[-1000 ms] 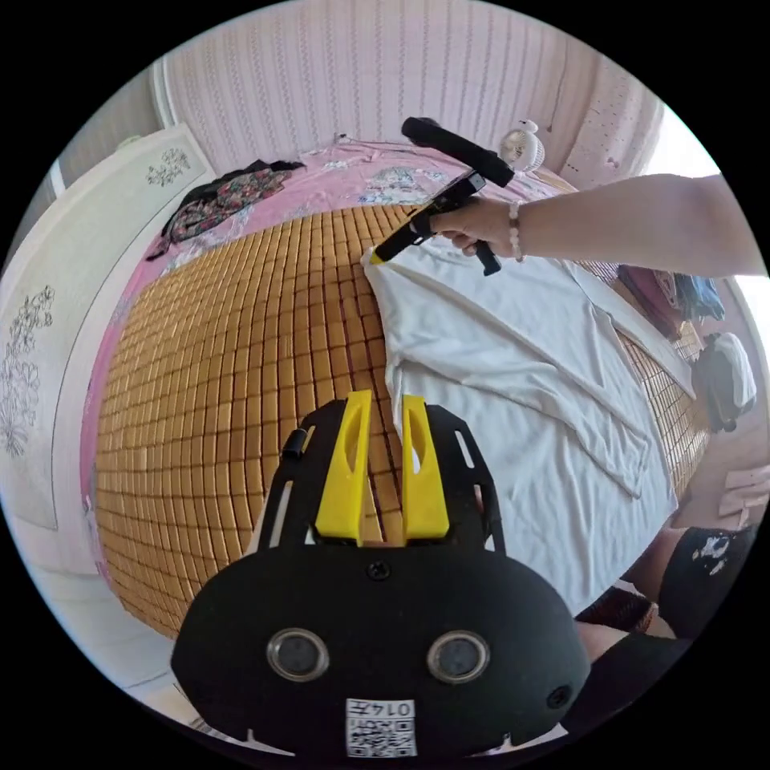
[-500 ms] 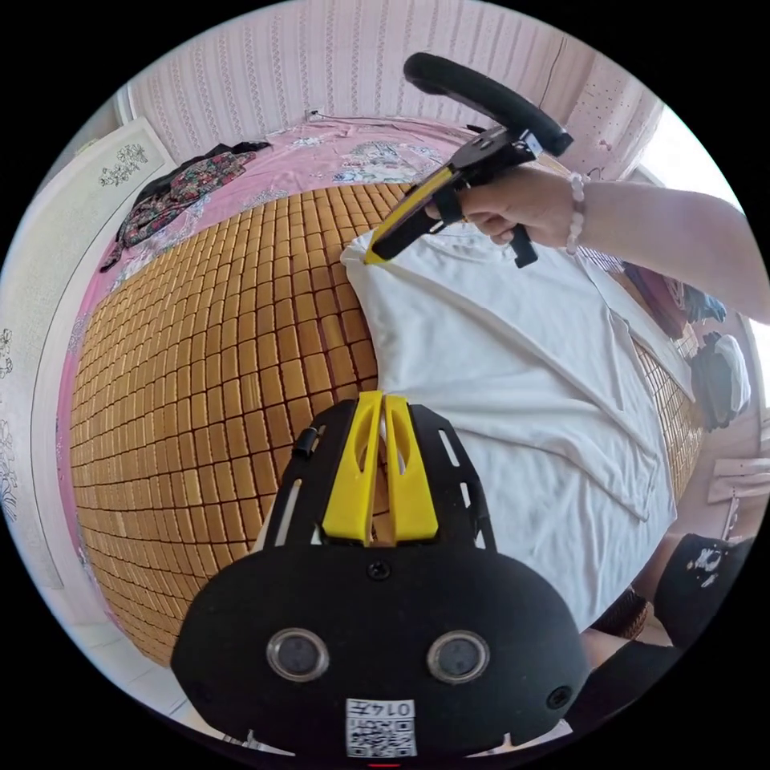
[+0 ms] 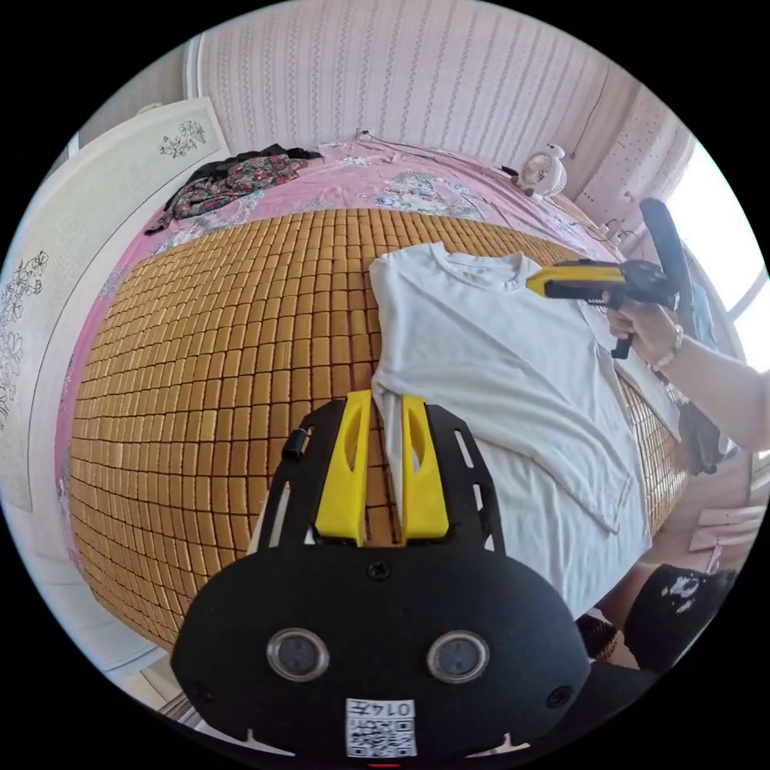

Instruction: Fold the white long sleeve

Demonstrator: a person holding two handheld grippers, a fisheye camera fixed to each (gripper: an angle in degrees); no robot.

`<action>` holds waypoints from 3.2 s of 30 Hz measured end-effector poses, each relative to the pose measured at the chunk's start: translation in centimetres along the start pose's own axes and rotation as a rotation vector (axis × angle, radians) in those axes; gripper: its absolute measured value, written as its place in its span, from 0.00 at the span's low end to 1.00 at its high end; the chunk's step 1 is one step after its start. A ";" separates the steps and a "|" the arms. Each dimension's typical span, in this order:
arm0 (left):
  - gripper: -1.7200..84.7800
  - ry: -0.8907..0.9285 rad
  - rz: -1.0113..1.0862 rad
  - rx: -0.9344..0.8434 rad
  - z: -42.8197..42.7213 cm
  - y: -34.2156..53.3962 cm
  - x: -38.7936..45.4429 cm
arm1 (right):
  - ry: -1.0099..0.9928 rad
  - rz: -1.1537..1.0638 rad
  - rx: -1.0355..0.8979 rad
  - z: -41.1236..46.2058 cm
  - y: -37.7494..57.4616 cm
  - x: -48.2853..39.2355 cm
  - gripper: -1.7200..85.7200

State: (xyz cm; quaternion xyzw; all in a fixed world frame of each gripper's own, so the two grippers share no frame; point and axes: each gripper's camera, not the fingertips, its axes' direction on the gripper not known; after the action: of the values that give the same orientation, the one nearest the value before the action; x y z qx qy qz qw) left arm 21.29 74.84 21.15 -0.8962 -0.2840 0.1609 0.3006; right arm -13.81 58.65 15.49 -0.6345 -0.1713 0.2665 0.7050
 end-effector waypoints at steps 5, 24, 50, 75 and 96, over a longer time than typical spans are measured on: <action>0.08 0.407 0.017 -0.124 0.7 3.7 10.0 | -0.015 0.221 -0.328 -4.2 17.6 -3.9 0.07; 0.03 0.329 0.339 -0.344 -1.0 6.1 36.6 | 0.002 0.343 -0.307 -7.8 32.2 -10.5 0.02; 0.01 0.261 0.682 -0.222 -13.1 6.6 54.1 | 0.017 0.239 -0.025 -10.0 46.2 -17.0 0.01; 0.07 0.274 0.803 0.222 -25.7 -6.2 82.2 | 0.434 0.882 0.201 -24.5 74.9 -9.2 0.18; 0.13 0.281 1.022 -0.005 -12.5 -20.8 113.6 | 0.345 1.196 0.259 -24.8 88.8 -5.0 0.21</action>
State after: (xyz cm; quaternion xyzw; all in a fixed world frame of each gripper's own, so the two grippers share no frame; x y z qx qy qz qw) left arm 107.80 151.72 30.48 -0.9338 0.2319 0.1646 0.2170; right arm -17.44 40.45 -74.96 -0.5637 0.3626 0.5267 0.5228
